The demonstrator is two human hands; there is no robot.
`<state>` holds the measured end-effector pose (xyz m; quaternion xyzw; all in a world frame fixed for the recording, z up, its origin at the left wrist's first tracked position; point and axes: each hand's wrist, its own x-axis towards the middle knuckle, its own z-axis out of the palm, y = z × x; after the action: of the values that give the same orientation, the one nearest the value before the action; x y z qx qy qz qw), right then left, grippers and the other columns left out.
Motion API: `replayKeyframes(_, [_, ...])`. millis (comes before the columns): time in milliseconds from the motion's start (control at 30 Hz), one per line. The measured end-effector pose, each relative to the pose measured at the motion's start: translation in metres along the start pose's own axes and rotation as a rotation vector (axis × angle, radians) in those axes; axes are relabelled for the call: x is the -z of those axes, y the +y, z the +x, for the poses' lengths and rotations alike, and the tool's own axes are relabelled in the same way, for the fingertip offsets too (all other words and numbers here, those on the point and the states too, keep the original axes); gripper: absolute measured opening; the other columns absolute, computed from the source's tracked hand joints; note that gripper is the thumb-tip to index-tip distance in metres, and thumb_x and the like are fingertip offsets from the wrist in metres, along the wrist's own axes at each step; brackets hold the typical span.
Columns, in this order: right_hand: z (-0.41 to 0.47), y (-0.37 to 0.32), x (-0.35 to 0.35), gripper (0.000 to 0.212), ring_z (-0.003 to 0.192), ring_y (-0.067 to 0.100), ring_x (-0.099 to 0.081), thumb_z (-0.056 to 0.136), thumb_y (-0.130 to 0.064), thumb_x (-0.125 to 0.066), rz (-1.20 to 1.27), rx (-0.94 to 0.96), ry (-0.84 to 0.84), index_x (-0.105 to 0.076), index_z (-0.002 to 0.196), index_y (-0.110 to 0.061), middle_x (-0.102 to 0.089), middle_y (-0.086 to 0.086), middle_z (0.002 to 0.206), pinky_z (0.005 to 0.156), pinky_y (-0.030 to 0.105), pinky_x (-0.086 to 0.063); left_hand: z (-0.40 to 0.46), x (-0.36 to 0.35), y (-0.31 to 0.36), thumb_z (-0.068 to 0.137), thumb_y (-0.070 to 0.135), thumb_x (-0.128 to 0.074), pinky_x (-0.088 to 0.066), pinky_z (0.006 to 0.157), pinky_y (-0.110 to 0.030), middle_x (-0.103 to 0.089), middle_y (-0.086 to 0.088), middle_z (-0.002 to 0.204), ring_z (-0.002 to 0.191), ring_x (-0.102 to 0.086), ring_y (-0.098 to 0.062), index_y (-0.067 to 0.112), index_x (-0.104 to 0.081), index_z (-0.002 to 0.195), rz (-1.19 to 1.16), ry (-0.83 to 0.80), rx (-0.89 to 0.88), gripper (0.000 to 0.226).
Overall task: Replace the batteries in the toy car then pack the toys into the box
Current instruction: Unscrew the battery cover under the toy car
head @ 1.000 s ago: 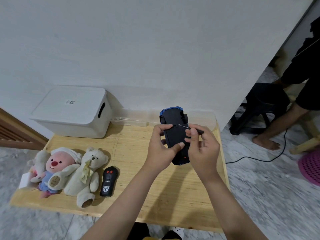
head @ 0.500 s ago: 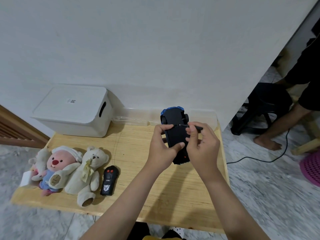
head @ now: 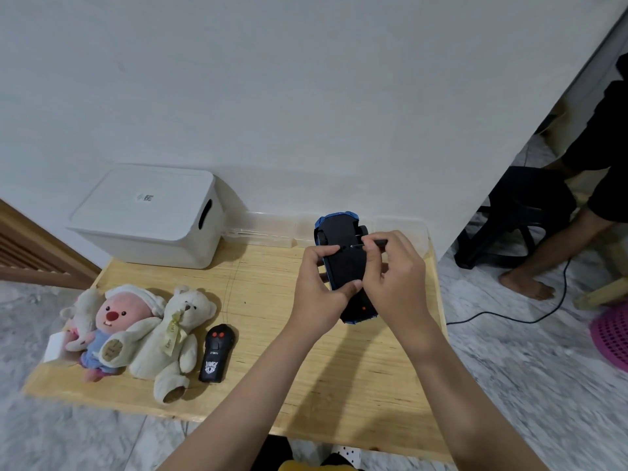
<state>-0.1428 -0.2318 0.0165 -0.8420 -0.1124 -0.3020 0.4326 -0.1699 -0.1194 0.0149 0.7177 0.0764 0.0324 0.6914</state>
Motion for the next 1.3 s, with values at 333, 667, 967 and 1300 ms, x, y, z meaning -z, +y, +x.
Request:
replayKeyframes(333, [0.016,-0.005,0.011,0.032,0.085,-0.002,-0.052,0.091,-0.006,-0.056,0.081,-0.001,-0.08,-0.057,0.122,-0.004,-0.055,-0.001,0.088,0.067,0.016,-0.052,0.001,0.01,0.013,0.075,0.002,-0.076,-0.054,0.065,-0.022,-0.051,0.014,0.104,0.084,-0.058,-0.007,0.028,-0.045,0.113,0.017,-0.092,0.051,0.056])
replayKeyframes(667, [0.02,-0.011,0.013,0.016,0.072,0.02,-0.067,0.077,-0.007,-0.076,0.149,0.089,0.214,-0.066,0.088,-0.005,-0.068,0.005,0.079,0.066,0.034,-0.057,-0.003,0.007,0.019,0.075,0.001,-0.076,-0.056,0.065,-0.024,-0.052,0.014,0.101,0.081,-0.059,-0.006,0.028,-0.045,0.112,0.004,-0.098,0.073,0.055])
replayKeyframes(967, [0.015,-0.024,0.01,0.026,0.084,0.014,-0.07,0.08,0.002,-0.071,0.441,-0.134,0.169,-0.065,0.091,-0.021,-0.071,-0.001,0.088,0.078,0.038,-0.059,-0.003,0.01,0.018,0.075,-0.004,-0.073,-0.057,0.063,-0.03,-0.054,0.009,0.102,0.078,-0.06,-0.012,0.031,-0.046,0.104,-0.032,-0.072,0.072,0.053])
replayKeyframes(1300, [0.011,-0.026,0.011,0.023,0.084,0.015,-0.069,0.08,0.004,-0.07,0.449,-0.181,0.162,-0.066,0.098,-0.009,-0.07,-0.001,0.089,0.079,0.035,-0.058,-0.003,0.014,0.015,0.078,-0.005,-0.07,-0.057,0.068,-0.036,-0.054,0.005,0.104,0.079,-0.058,-0.012,0.036,-0.044,0.099,-0.026,-0.057,0.063,0.053])
